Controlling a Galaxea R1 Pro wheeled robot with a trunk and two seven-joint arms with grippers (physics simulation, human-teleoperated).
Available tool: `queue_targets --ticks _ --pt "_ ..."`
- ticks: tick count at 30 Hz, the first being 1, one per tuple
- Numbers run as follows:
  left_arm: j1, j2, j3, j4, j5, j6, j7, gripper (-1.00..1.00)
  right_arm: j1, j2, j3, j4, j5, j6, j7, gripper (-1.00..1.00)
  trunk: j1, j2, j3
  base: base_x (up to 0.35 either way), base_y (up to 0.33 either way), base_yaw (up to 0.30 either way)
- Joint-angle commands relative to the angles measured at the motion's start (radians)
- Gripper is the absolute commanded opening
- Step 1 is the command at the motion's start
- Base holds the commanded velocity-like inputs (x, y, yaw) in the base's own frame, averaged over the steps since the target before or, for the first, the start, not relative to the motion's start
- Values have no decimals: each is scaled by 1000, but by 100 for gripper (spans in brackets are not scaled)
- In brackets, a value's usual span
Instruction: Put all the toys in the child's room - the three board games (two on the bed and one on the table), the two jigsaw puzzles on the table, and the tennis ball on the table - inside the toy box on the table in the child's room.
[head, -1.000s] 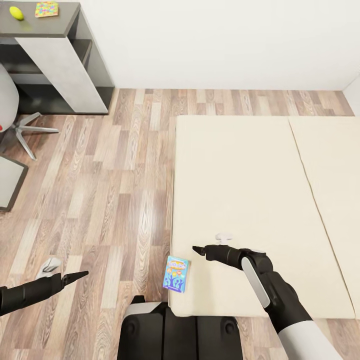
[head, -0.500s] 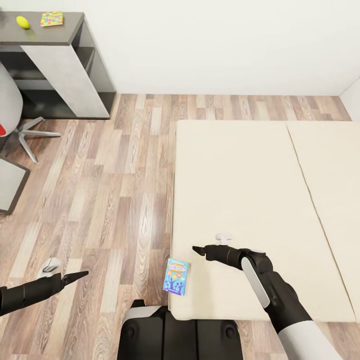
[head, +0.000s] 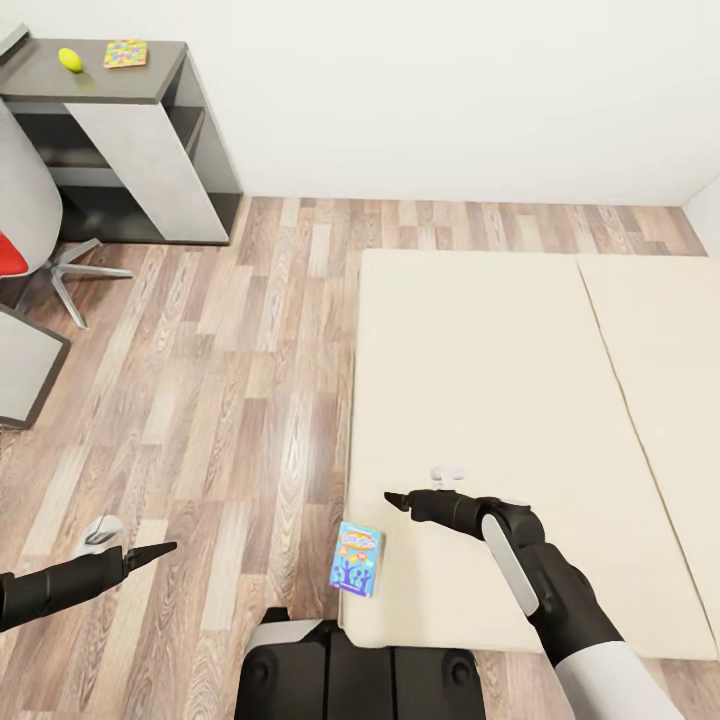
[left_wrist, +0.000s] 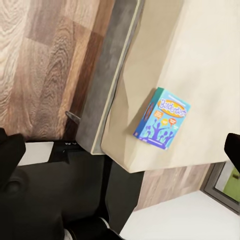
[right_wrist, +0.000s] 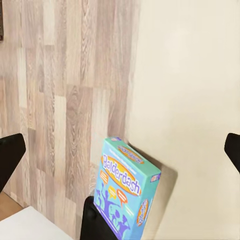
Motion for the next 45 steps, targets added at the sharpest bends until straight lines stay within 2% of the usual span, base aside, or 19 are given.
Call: queue_targets --ticks 1,25,35,45 --pt "0 0 1 0 -1 4 -3 100 0 -1 1 -1 -2 4 1 100 1 -1 1 0 0 76" --pt "0 0 0 0 -1 4 3 100 0 -2 1 6 -8 4 0 100 1 -1 39 0 0 62" --pt "0 0 0 0 -1 4 3 100 0 -3 1 6 -9 4 1 100 1 -1 42 0 0 -5" --pt "0 0 0 0 -1 4 3 100 0 -3 1 5 -9 4 1 100 1 -1 42 0 0 -144"
